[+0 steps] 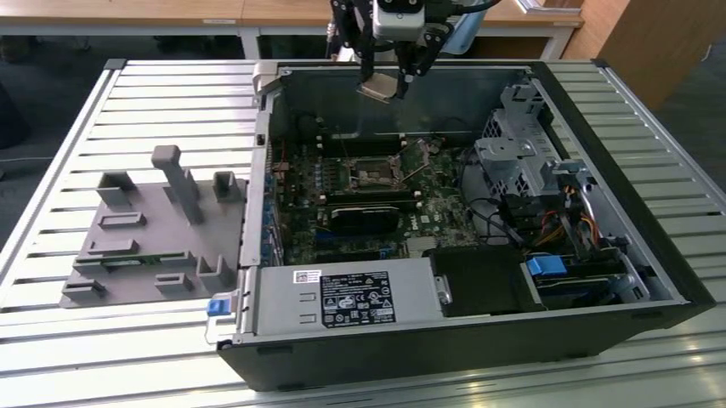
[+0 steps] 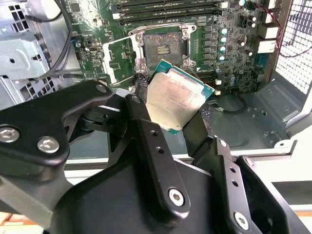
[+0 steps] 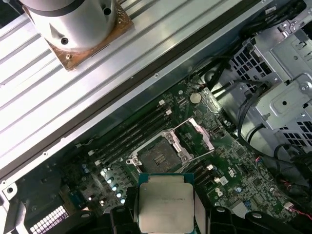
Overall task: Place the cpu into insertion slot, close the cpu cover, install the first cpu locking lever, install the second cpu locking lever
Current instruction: 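Place the cpu into insertion slot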
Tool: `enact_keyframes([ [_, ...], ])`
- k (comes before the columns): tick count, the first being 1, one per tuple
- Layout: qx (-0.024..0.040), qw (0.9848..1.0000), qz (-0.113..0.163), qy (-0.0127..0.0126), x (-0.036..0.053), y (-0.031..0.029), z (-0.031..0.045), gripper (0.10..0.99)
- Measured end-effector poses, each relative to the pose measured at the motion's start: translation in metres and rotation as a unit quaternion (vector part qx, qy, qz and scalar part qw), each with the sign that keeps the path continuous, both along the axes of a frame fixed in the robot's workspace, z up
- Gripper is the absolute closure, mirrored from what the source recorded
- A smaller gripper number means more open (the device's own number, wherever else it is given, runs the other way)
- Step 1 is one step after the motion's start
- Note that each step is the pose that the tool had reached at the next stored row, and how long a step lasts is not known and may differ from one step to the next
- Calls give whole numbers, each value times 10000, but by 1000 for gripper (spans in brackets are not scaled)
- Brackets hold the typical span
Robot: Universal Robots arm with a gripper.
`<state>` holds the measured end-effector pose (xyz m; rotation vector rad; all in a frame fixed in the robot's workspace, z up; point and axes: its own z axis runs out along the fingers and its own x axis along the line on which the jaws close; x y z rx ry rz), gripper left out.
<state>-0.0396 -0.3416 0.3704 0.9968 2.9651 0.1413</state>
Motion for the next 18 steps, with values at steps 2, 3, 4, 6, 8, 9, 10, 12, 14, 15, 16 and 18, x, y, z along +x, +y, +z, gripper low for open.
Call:
enact_keyframes([
  [2, 0, 10000, -56, 0, 0, 0, -1, 545],
  [3, 0, 10000, -83, 0, 0, 0, -1, 545],
  [4, 0, 9999, -109, 0, 0, 0, -2, 545],
  [6, 0, 9999, -162, 0, 0, 0, -2, 545],
  [8, 0, 9998, -215, 0, 0, 0, -4, 545],
  [9, 0, 9997, -241, 0, 0, 0, -4, 545],
  [10, 0, 9996, -266, 0, 0, 0, -5, 545],
  [12, 0, 9995, -318, 0, 0, 0, -6, 545],
  [14, 0, 9993, -370, 0, 0, 0, -7, 545],
  [15, 0, 9992, -396, 0, 0, 0, -7, 545],
  [16, 0, 9991, -423, 0, 0, 0, -8, 545],
  [18, 0, 9989, -475, 0, 0, 0, -9, 545],
])
